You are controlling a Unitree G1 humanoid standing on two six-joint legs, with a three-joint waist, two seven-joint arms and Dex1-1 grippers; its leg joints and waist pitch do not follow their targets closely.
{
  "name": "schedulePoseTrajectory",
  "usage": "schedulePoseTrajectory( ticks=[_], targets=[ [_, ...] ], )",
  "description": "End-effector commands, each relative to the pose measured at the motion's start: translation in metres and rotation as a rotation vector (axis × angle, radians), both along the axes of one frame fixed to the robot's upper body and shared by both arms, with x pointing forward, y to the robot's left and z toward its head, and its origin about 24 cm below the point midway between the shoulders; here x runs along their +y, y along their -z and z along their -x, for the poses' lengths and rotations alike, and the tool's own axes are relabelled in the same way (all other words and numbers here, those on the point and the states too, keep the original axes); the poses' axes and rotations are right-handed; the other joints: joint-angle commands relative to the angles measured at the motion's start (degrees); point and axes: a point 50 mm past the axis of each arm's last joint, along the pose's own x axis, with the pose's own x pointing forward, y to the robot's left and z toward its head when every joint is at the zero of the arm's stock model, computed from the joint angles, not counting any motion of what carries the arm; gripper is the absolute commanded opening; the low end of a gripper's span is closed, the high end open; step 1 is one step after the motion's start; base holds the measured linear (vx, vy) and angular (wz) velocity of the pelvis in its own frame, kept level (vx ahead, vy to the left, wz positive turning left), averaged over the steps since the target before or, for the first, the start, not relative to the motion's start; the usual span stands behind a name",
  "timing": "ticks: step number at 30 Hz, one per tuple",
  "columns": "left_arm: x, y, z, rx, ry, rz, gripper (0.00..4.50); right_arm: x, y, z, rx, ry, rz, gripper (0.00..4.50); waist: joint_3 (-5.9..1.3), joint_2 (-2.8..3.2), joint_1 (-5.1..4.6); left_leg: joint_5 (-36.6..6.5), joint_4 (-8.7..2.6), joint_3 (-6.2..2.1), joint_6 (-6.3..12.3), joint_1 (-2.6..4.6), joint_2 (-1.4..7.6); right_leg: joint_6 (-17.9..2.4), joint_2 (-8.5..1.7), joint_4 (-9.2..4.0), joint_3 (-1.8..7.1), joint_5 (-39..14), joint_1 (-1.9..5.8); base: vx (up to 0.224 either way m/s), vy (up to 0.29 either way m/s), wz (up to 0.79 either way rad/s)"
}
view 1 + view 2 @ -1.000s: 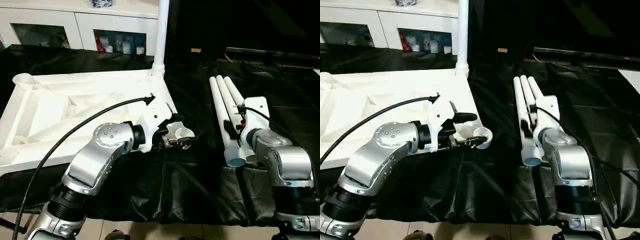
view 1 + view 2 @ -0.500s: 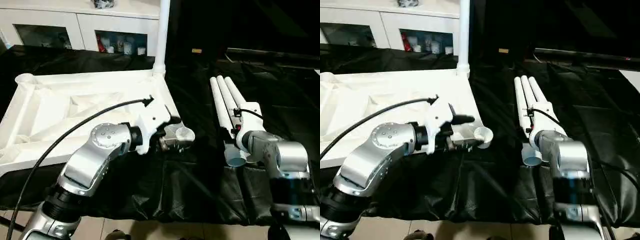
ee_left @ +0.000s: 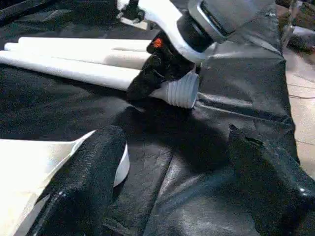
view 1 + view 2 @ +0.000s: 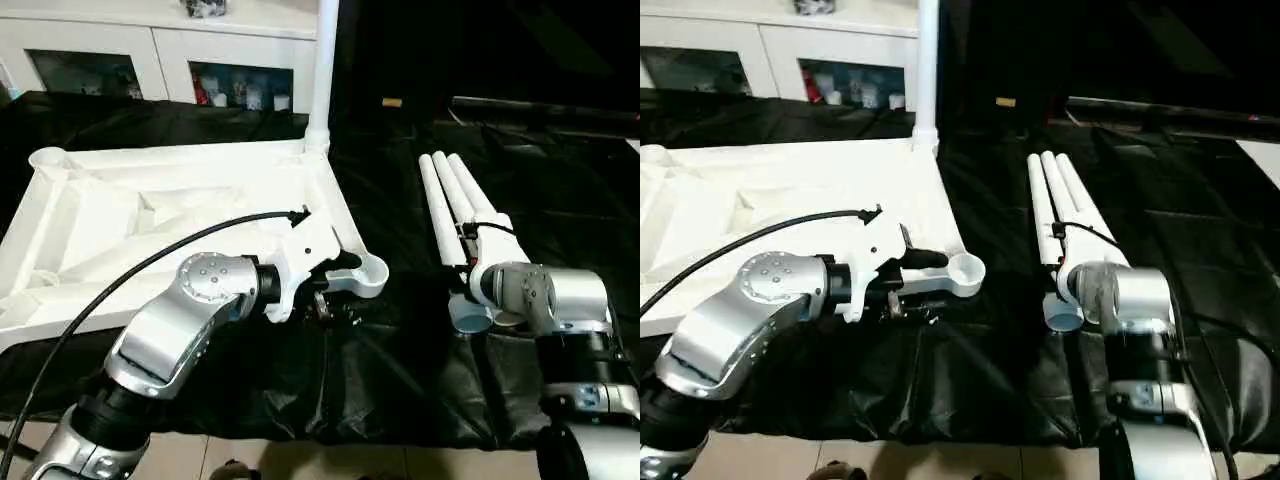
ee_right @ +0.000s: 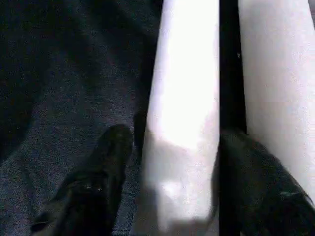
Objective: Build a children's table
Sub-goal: Pick table leg
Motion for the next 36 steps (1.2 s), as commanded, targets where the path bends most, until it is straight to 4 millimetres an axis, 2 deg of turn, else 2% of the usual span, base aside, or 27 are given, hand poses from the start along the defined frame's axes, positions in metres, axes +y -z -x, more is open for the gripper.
schedulePoseTrajectory(
  ticks=[1,4,6,8,9,15,18,19,20,21,22,23,24,25,26,27,28,30,33,35,36],
  targets=[
    [-0.002,-0.001,0.004,0.011,0.035,-0.014,3.81,-0.005,0.004,0.0,0.041,0.021,-0.024,2.66,-4.01,-0.14,-0.22,-13.8,-3.83,-0.56,-4.58,1.45,1.07,-7.4,-2.01,-4.12,1.17,-16.1,2.04,0.0,0.0,0.0],
    [-0.001,-0.001,0.005,0.011,0.035,-0.016,3.81,-0.005,0.005,-0.001,0.045,0.019,-0.029,2.55,-4.07,-0.37,-0.19,-13.9,-3.79,-0.57,-4.67,1.48,1.11,-6.9,-2.04,-4.14,1.16,-16.9,2.02,0.0,0.0,0.0],
    [-0.001,-0.001,0.004,0.006,0.029,-0.023,3.81,-0.005,0.005,-0.002,0.05,0.017,-0.033,2.19,-4.1,-0.34,-0.19,-13.9,-3.8,-0.57,-4.7,1.49,1.13,-6.9,-2.02,-4.15,1.15,-16.6,1.97,0.0,0.0,0.0],
    [0.0,-0.001,0.004,0.002,0.024,-0.026,3.81,-0.005,0.006,-0.002,0.054,0.02,-0.05,2.16,-4.15,-0.42,-0.24,-13.9,-3.8,-0.59,-4.74,1.44,1.1,-6.9,-2.01,-4.1,1.11,-16.7,2.03,0.0,0.0,0.0],
    [0.0,-0.001,0.004,0.002,0.023,-0.027,3.81,-0.005,0.007,-0.002,0.055,0.021,-0.056,2.0,-4.15,-0.38,-0.21,-13.9,-3.78,-0.58,-4.72,1.48,1.13,-7.0,-2.05,-4.1,1.12,-16.6,2.01,0.0,0.0,0.0],
    [0.001,-0.006,-0.004,-0.031,-0.026,-0.012,3.81,-0.008,0.006,-0.006,0.036,0.042,-0.07,1.89,-4.13,-0.53,-0.22,-14.5,-3.72,-0.54,-4.76,1.45,1.07,-6.8,-2.01,-4.26,1.09,-17.6,1.93,0.0,0.0,0.0],
    [0.002,-0.008,-0.008,-0.044,-0.055,-0.001,3.81,-0.009,0.004,-0.007,0.005,0.041,-0.078,1.89,-4.19,-0.14,-0.24,-14.9,-3.75,-0.62,-4.95,1.46,1.05,-6.6,-1.95,-4.31,1.08,-17.5,1.93,0.0,0.0,0.0],
    [0.003,-0.009,-0.012,-0.055,-0.077,0.011,3.81,-0.009,0.003,-0.007,-0.002,0.045,-0.09,1.89,-4.2,0.51,-0.11,-15.0,-3.77,-0.75,-5.18,1.55,1.02,-6.8,-1.98,-4.18,1.06,-17.2,1.91,0.0,0.0,0.0],
    [0.003,-0.011,-0.015,-0.064,-0.1,0.023,3.81,-0.009,0.002,-0.008,-0.015,0.045,-0.094,1.89,-4.22,0.05,-0.26,-15.3,-3.75,-0.68,-5.16,1.49,0.99,-6.9,-1.84,-4.27,1.02,-16.8,1.98,0.0,0.0,0.0],
    [0.003,-0.011,-0.015,-0.064,-0.1,0.023,3.81,-0.009,0.002,-0.008,-0.015,0.045,-0.094,1.88,-4.23,0.15,-0.18,-15.2,-3.74,-0.66,-5.07,1.47,0.97,-7.1,-1.87,-4.29,1.04,-16.3,1.99,0.0,0.0,0.0],
    [0.003,-0.014,-0.022,-0.085,-0.147,0.044,3.81,-0.008,-0.001,-0.009,-0.067,0.048,-0.142,1.88,-4.34,0.96,0.09,-14.9,-3.74,-0.85,-5.21,1.5,0.94,-7.4,-2.0,-4.05,1.0,-15.6,2.12,0.0,0.0,0.0],
    [0.003,-0.015,-0.025,-0.093,-0.167,0.053,3.81,-0.008,-0.003,-0.01,-0.087,0.05,-0.161,1.88,-4.21,0.61,-0.1,-15.5,-3.75,-0.54,-4.91,1.46,0.93,-7.3,-1.84,-4.52,1.14,-15.5,1.95,0.0,0.0,0.0],
    [0.001,-0.019,-0.034,-0.101,-0.233,0.104,3.81,-0.009,-0.006,-0.011,-0.156,0.058,-0.195,1.88,-4.39,0.39,-0.06,-15.5,-3.7,-0.64,-4.79,1.53,0.95,-7.5,-1.8,-4.31,1.05,-14.7,2.18,0.0,0.0,0.0],
    [0.0,-0.021,-0.037,-0.101,-0.253,0.123,3.81,-0.01,-0.008,-0.011,-0.183,0.062,-0.203,1.88,-4.46,0.62,0.1,-15.1,-3.65,-0.74,-4.79,1.43,0.96,-7.8,-1.97,-4.16,1.02,-13.9,2.3,0.0,0.0,0.0],
    [-0.002,-0.023,-0.041,-0.096,-0.29,0.158,3.81,-0.01,-0.01,-0.011,-0.225,0.066,-0.217,1.88,-4.63,0.66,0.21,-14.0,-3.61,-0.85,-4.54,1.33,0.99,-8.3,-2.06,-3.92,0.96,-12.3,2.49,0.0,0.0,0.0],
    [-0.003,-0.025,-0.044,-0.093,-0.307,0.176,3.81,-0.01,-0.01,-0.01,-0.238,0.066,-0.231,1.88,-4.56,0.44,0.12,-13.5,-3.69,-0.7,-4.16,1.24,0.97,-8.5,-1.94,-4.06,0.98,-11.4,2.57,0.0,0.0,0.0],
    [-0.007,-0.027,-0.051,-0.079,-0.36,0.228,3.81,-0.008,-0.014,-0.008,-0.3,0.061,-0.286,1.88,-4.57,0.7,0.11,-13.6,-3.54,-0.7,-3.58,1.22,0.95,-9.2,-1.91,-4.05,0.94,-10.4,2.64,0.0,0.0,0.0],
    [-0.011,-0.029,-0.056,-0.057,-0.394,0.266,3.81,-0.007,-0.015,-0.005,-0.323,0.043,-0.317,1.88,-4.66,0.77,0.32,-12.1,-3.53,-0.77,-2.57,1.03,0.87,-9.4,-1.92,-3.93,0.89,-9.2,2.88,0.0,0.0,0.0],
    [-0.017,-0.032,-0.061,0.002,-0.422,0.333,3.81,-0.006,-0.018,-0.003,-0.382,0.004,-0.347,1.88,-4.63,0.65,0.42,-11.6,-3.38,-0.56,-1.82,0.91,0.85,-10.1,-2.05,-4.15,0.88,-9.6,2.92,0.0,0.0,0.0],
    [-0.03,-0.037,-0.062,0.123,-0.396,0.441,3.81,0.0,-0.032,0.003,-0.497,-0.09,-0.463,1.88,-4.7,0.61,0.61,-12.0,-3.39,-0.7,-1.15,1.03,0.95,-10.5,-2.16,-4.12,0.82,-10.2,3.03,0.0,0.0,0.0],
    [-0.035,-0.039,-0.062,0.165,-0.384,0.474,3.81,0.003,-0.037,0.006,-0.537,-0.129,-0.505,1.88,-4.68,0.33,0.64,-12.4,-3.29,-0.53,-0.33,0.92,0.97,-10.9,-2.2,-4.19,0.83,-10.1,3.17,0.0,0.0,0.0]
  ],
)
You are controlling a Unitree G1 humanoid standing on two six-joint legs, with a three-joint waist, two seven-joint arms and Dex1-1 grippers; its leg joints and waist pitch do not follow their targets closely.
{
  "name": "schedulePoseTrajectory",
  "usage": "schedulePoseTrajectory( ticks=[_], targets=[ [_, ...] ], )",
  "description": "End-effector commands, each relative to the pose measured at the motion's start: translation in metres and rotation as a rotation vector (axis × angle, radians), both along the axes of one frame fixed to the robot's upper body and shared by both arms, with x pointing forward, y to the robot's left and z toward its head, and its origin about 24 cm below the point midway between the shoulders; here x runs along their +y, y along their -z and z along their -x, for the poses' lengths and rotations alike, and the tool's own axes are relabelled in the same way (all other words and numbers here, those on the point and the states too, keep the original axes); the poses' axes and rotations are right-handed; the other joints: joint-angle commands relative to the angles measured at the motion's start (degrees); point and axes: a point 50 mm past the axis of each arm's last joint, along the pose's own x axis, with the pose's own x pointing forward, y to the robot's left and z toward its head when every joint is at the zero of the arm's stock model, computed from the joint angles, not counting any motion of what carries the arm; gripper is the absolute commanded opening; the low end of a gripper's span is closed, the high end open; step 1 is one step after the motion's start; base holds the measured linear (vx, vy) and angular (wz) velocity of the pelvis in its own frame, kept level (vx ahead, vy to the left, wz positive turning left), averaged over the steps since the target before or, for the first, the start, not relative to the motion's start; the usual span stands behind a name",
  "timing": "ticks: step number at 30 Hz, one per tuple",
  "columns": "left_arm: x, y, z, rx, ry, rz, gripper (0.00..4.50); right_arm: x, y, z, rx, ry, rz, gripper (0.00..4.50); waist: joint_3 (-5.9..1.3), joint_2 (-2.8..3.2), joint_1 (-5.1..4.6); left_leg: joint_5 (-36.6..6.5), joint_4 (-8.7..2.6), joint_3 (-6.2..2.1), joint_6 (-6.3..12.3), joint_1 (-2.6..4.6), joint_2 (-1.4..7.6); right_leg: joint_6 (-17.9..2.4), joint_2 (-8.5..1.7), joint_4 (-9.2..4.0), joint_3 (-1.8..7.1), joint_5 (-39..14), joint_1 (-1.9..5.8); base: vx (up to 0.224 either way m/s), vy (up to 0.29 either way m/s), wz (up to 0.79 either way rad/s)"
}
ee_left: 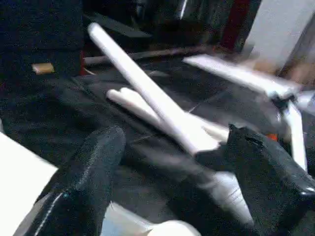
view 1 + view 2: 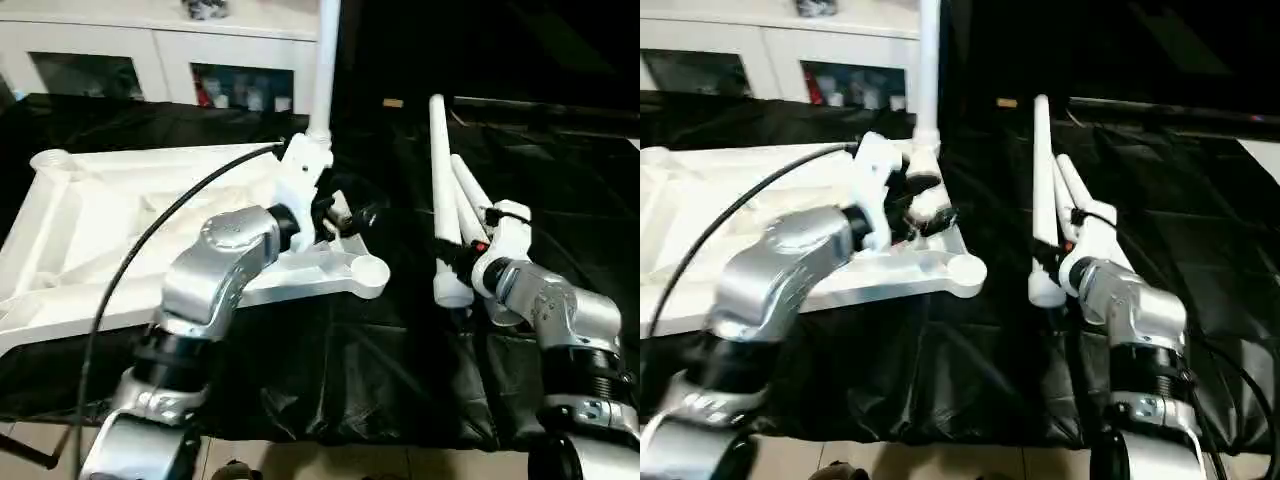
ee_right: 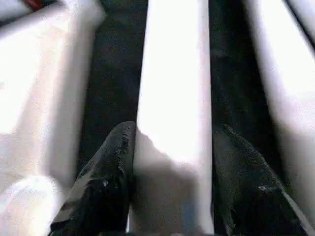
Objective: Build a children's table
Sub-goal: Pick table leg
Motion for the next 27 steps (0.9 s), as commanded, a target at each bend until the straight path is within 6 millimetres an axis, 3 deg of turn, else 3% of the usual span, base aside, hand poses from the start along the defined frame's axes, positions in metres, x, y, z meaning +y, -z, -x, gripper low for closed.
schedulePoseTrajectory(
  ticks=[1,4,5,6,7,9,15,24,25,27],
  targets=[
    [-0.012,-0.01,0.0,0.072,0.045,0.107,3.81,0.011,-0.031,0.003,-0.207,-0.125,-0.111,1.88,-4.51,-0.05,0.54,-12.4,-3.35,-0.7,-0.03,1.27,1.1,-10.9,-2.34,-4.05,0.82,-10.6,3.05,0.0,0.0,0.0],
    [-0.023,-0.013,-0.001,0.142,0.072,0.181,3.81,0.02,-0.041,0.013,-0.291,-0.236,-0.166,1.88,-4.27,-0.15,0.64,-13.2,-3.44,-0.71,0.99,1.24,1.23,-10.9,-2.34,-4.44,0.75,-12.7,2.96,0.0,0.0,0.0],
    [-0.031,-0.014,-0.001,0.208,0.093,0.221,3.81,0.026,-0.046,0.021,-0.318,-0.32,-0.191,1.88,-4.18,-0.38,0.4,-13.2,-3.5,-0.67,1.07,0.93,1.09,-10.4,-2.28,-4.53,0.72,-14.0,3.11,0.0,0.0,0.0],
    [-0.031,-0.014,-0.001,0.208,0.093,0.221,3.81,0.026,-0.046,0.021,-0.318,-0.32,-0.191,1.88,-4.11,-0.27,0.67,-13.6,-3.44,-0.72,1.19,1.27,1.16,-9.8,-2.3,-4.86,0.77,-15.5,2.78,0.0,0.0,0.0],
    [-0.033,-0.015,-0.001,0.216,0.095,0.223,3.81,0.028,-0.047,0.022,-0.328,-0.338,-0.197,1.88,-4.01,-0.47,0.5,-13.6,-3.59,-0.85,1.17,0.95,1.09,-9.6,-2.37,-4.88,0.68,-16.4,2.97,0.0,0.0,0.0],
    [-0.035,-0.016,-0.002,0.214,0.098,0.221,3.81,0.03,-0.048,0.024,-0.341,-0.364,-0.212,1.88,-4.04,-0.45,0.52,-13.9,-3.57,-0.83,0.66,1.07,1.03,-8.4,-2.3,-5.28,0.69,-19.3,2.68,0.0,0.0,0.0],
    [-0.048,-0.023,0.003,0.255,0.143,0.255,3.81,0.041,-0.05,0.035,-0.382,-0.461,-0.24,1.88,-3.89,-0.28,0.71,-15.3,-3.85,-1.07,0.19,1.04,1.13,-7.5,-2.34,-5.51,0.62,-20.9,2.53,0.0,0.0,0.0],
    [-0.049,-0.023,0.002,0.275,0.127,0.269,3.81,0.045,-0.05,0.039,-0.393,-0.501,-0.257,1.88,-4.0,-0.32,0.96,-13.8,-3.89,-1.1,0.25,0.85,1.21,-7.9,-2.42,-5.24,0.69,-18.4,2.61,0.0,0.0,0.0],
    [-0.048,-0.024,0.002,0.269,0.128,0.274,3.52,0.045,-0.051,0.04,-0.397,-0.507,-0.261,1.88,-4.01,-0.24,1.08,-13.9,-3.88,-1.09,0.3,0.87,1.23,-8.0,-2.44,-5.22,0.72,-17.9,2.63,0.0,0.0,0.0],
    [-0.045,-0.027,0.002,0.251,0.135,0.306,3.45,0.045,-0.052,0.042,-0.404,-0.525,-0.271,1.88,-4.11,-0.28,1.19,-13.1,-3.86,-1.12,0.41,0.76,1.24,-8.2,-2.42,-5.02,0.73,-16.3,2.8,0.0,0.0,0.0]
  ],
)
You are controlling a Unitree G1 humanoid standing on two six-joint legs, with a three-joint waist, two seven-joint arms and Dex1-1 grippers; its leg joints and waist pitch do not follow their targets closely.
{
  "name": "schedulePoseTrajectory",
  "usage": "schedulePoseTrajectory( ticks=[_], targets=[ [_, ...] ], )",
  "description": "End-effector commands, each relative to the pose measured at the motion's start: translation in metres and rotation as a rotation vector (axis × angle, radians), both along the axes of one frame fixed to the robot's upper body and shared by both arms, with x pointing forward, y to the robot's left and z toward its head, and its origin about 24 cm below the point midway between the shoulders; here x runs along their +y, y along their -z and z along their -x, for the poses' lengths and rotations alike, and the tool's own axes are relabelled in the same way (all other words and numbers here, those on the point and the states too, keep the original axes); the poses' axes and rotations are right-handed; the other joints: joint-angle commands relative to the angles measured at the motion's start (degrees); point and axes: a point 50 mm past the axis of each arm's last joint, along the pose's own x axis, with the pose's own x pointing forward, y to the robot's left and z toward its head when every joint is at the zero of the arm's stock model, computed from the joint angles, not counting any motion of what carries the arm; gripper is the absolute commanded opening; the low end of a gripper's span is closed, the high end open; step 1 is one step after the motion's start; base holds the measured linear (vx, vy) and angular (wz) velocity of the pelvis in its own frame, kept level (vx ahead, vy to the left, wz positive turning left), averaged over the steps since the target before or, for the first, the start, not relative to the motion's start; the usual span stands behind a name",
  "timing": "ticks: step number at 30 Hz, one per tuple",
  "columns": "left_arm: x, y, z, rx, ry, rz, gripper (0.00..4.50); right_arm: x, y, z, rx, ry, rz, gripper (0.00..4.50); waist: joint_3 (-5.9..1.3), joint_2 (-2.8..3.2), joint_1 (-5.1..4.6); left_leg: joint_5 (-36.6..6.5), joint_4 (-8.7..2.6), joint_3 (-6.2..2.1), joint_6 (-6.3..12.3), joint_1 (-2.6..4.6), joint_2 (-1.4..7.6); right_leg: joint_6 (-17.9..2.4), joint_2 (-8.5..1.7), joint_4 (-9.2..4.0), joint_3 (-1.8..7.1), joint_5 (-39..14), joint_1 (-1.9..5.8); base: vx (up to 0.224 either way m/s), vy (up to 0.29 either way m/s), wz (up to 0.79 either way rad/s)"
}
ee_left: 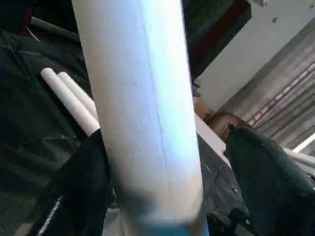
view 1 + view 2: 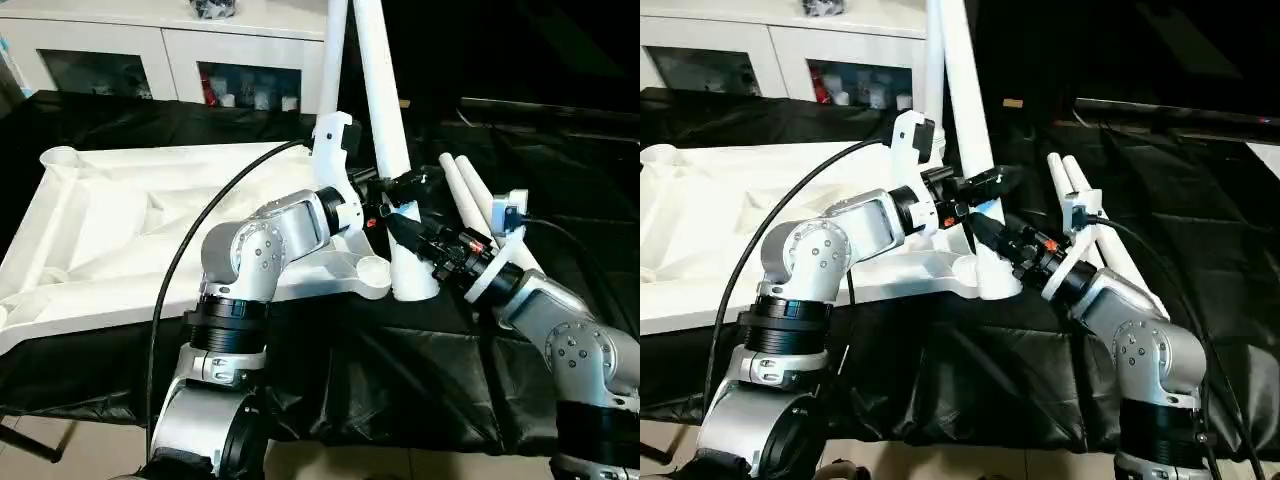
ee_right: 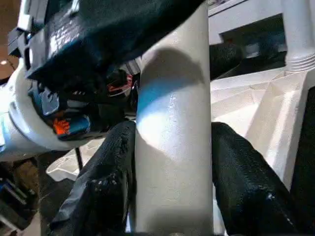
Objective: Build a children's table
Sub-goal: Pick table leg
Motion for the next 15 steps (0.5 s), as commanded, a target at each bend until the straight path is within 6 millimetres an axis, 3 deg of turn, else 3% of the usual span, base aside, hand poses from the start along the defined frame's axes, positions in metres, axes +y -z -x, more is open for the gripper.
schedulePoseTrajectory(
  ticks=[1,4,15],
  targets=[
    [-0.0095,-0.0125,0.0034,-0.036,0.041,0.068,3.32,-0.0009,-0.0092,0.0027,-0.047,-0.025,-0.012,1.88,-4.07,-0.25,0.25,-13.0,-3.86,-0.95,0.51,0.91,1.22,-8.9,-2.42,-4.85,0.82,-15.6,2.74,0.0,0.0,0.0],
    [-0.0047,-0.015,0.0051,-0.037,0.083,0.149,3.0,-0.0015,-0.0075,0.0063,-0.042,-0.053,-0.021,1.88,-3.91,-0.12,0.3,-14.1,-3.92,-0.91,0.39,1.02,1.22,-9.1,-2.43,-5.02,0.81,-17.1,2.65,0.0,0.0,0.0],
    [-0.0029,-0.0146,0.0034,-0.031,0.073,0.168,2.08,-0.0034,-0.007,0.0051,-0.041,-0.047,-0.005,1.88,-3.82,-0.11,0.35,-15.7,-4.1,-1.05,-0.48,1.07,1.28,-7.2,-2.5,-5.45,0.81,-20.6,2.44,0.0,0.0,0.0]
  ],
)
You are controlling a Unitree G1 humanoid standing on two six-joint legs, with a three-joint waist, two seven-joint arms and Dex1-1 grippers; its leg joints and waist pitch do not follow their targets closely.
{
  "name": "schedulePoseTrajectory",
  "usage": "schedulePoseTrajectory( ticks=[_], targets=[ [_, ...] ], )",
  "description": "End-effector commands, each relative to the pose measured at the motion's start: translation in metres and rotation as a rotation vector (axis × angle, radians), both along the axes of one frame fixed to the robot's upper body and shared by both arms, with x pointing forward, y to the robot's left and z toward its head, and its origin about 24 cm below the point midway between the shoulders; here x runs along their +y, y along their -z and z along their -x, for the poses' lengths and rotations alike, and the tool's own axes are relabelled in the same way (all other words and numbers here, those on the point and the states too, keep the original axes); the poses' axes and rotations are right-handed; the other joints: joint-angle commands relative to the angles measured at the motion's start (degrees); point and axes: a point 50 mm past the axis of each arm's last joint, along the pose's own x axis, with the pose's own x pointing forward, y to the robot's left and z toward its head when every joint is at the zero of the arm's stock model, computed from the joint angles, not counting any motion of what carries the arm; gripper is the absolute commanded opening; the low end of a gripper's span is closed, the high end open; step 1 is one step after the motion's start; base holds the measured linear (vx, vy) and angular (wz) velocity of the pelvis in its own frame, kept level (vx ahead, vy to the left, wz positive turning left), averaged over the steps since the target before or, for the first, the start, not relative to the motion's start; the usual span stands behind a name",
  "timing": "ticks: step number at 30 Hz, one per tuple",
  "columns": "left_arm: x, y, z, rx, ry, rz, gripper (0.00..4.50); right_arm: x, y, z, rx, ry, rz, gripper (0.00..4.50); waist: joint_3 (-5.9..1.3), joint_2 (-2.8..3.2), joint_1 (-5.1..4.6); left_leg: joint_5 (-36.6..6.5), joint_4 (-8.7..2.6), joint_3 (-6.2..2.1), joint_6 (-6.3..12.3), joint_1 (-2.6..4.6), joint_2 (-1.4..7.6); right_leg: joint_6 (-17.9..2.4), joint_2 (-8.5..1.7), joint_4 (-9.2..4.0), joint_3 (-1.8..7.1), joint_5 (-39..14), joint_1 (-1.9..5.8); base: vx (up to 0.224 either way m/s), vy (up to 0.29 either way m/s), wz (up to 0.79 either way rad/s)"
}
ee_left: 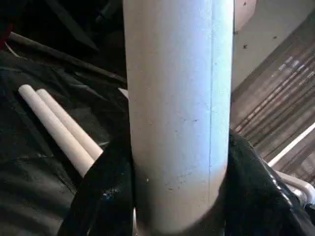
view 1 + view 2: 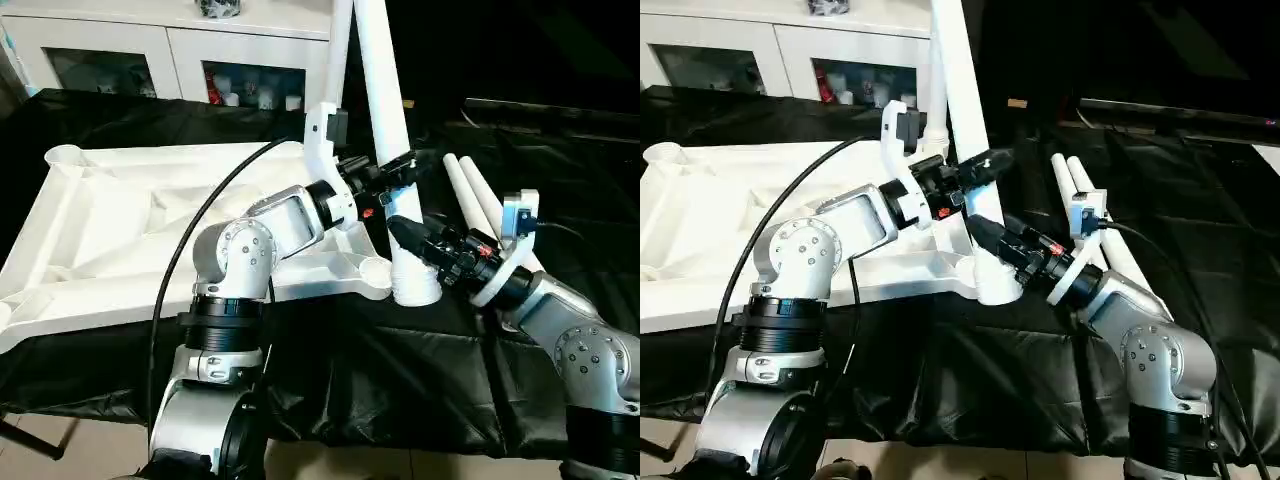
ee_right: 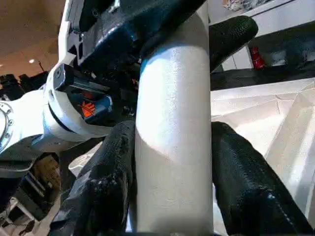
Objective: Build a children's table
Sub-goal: Pick table leg
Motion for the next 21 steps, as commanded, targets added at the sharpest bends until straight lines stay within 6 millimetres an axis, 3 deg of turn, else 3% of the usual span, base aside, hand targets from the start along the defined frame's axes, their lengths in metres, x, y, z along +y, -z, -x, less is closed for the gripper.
schedulePoseTrajectory(
  ticks=[1,7,8,12,14,15,18,21],
  targets=[
    [-0.009,-0.008,0.004,-0.022,0.039,0.046,2.03,-0.001,0.0,0.0,0.002,0.011,0.022,1.88,-3.84,-0.12,0.05,-15.7,-4.11,-1.06,-0.53,1.06,1.31,-7.3,-2.5,-5.34,0.82,-20.4,2.4,0.0,0.0,0.0],
    [-0.007,-0.009,0.0,-0.029,0.003,0.036,1.91,-0.001,-0.002,-0.001,-0.015,0.028,0.053,1.88,-3.87,0.09,-0.07,-15.5,-4.11,-1.04,-0.53,1.0,1.28,-7.5,-2.42,-5.31,0.83,-19.1,2.46,0.0,0.0,0.0],
    [-0.007,-0.009,-0.001,-0.047,-0.009,0.008,1.9,-0.001,-0.002,-0.002,-0.016,0.05,0.074,2.58,-3.86,0.12,-0.08,-15.3,-4.15,-1.03,-0.64,1.0,1.24,-7.3,-2.37,-5.34,0.82,-19.1,2.48,0.0,0.0,0.0],
    [-0.008,-0.009,-0.003,-0.12,-0.063,-0.116,1.9,0.005,-0.003,-0.001,-0.013,0.031,0.122,2.92,-3.98,0.17,-0.05,-14.7,-4.3,-1.16,-0.73,1.06,1.42,-6.7,-2.31,-5.3,0.85,-17.6,2.61,0.0,0.0,0.0],
    [-0.009,-0.01,-0.004,-0.149,-0.093,-0.162,1.89,0.009,0.0,-0.004,-0.011,0.063,0.194,2.99,-4.03,0.21,-0.08,-14.0,-4.28,-1.15,-0.79,1.03,1.43,-6.9,-2.4,-5.12,0.88,-16.4,2.66,0.0,0.0,0.0],
    [-0.009,-0.014,-0.008,-0.2,-0.168,-0.253,1.89,0.018,0.007,-0.012,-0.007,0.133,0.341,3.05,-4.0,0.22,-0.21,-13.1,-4.32,-1.28,-1.37,0.86,1.51,-6.9,-2.41,-4.92,0.85,-15.3,2.68,0.0,0.0,0.0],
    [-0.009,-0.017,-0.009,-0.239,-0.204,-0.305,1.89,0.025,0.011,-0.019,0.004,0.189,0.415,3.05,-4.06,0.33,-0.44,-12.9,-4.16,-1.09,-1.8,1.15,1.43,-7.2,-2.42,-4.91,0.97,-14.8,2.48,0.0,0.0,0.0],
    [-0.009,-0.018,-0.009,-0.259,-0.209,-0.329,1.89,0.029,0.013,-0.023,0.05,0.223,0.421,3.05,-4.13,0.41,-0.72,-12.4,-4.08,-1.0,-1.63,1.03,1.26,-8.5,-2.27,-4.5,0.97,-12.0,2.8,0.0,0.0,0.0]
  ],
)
